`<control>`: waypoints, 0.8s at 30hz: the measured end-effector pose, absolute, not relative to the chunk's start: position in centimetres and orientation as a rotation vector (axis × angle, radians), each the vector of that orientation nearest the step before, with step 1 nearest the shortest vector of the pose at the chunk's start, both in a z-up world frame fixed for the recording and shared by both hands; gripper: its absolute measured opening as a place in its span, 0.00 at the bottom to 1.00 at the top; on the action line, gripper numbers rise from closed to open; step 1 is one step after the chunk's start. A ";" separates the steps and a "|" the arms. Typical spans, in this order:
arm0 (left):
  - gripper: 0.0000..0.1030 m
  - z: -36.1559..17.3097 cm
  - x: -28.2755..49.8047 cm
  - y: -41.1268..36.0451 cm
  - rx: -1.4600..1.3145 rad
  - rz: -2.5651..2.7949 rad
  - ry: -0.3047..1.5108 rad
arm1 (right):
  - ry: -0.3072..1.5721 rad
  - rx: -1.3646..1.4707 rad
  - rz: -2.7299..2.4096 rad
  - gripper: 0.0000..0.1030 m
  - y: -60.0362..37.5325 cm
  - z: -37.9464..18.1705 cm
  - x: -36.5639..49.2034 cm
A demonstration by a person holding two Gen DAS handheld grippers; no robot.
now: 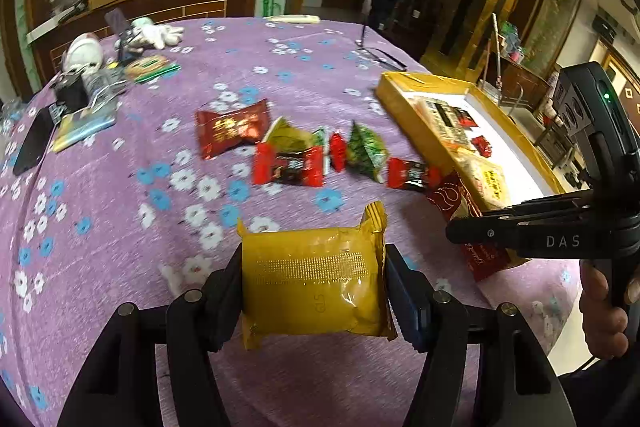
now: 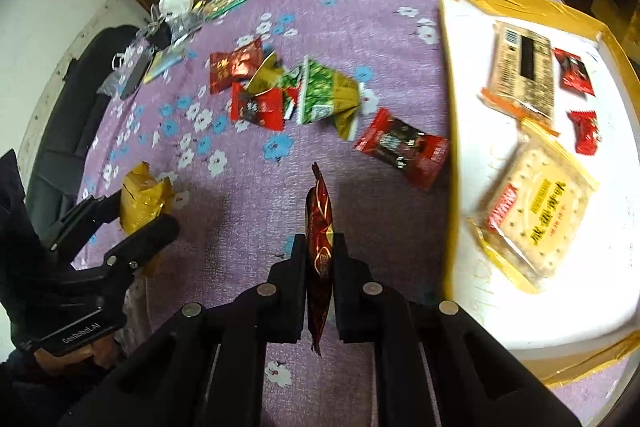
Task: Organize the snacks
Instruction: 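Carry the gold pack and red candy bar over the tray with both tools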
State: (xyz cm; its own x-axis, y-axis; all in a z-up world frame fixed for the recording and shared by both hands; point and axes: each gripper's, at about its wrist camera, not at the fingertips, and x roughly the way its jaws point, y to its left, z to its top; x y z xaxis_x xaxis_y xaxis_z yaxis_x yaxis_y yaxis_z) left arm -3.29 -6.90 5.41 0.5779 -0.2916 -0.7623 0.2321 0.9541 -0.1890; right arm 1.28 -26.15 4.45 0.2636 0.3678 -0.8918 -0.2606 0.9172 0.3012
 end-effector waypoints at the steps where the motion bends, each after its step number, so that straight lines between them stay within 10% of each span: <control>1: 0.65 5.5 -3.2 -7.3 -0.065 -0.316 0.903 | 1.230 0.110 0.423 0.10 -26.6 4.6 1.2; 24: 0.65 8.7 -1.0 -20.3 0.077 -0.550 0.855 | 1.145 0.411 0.180 0.11 -41.6 5.8 -0.4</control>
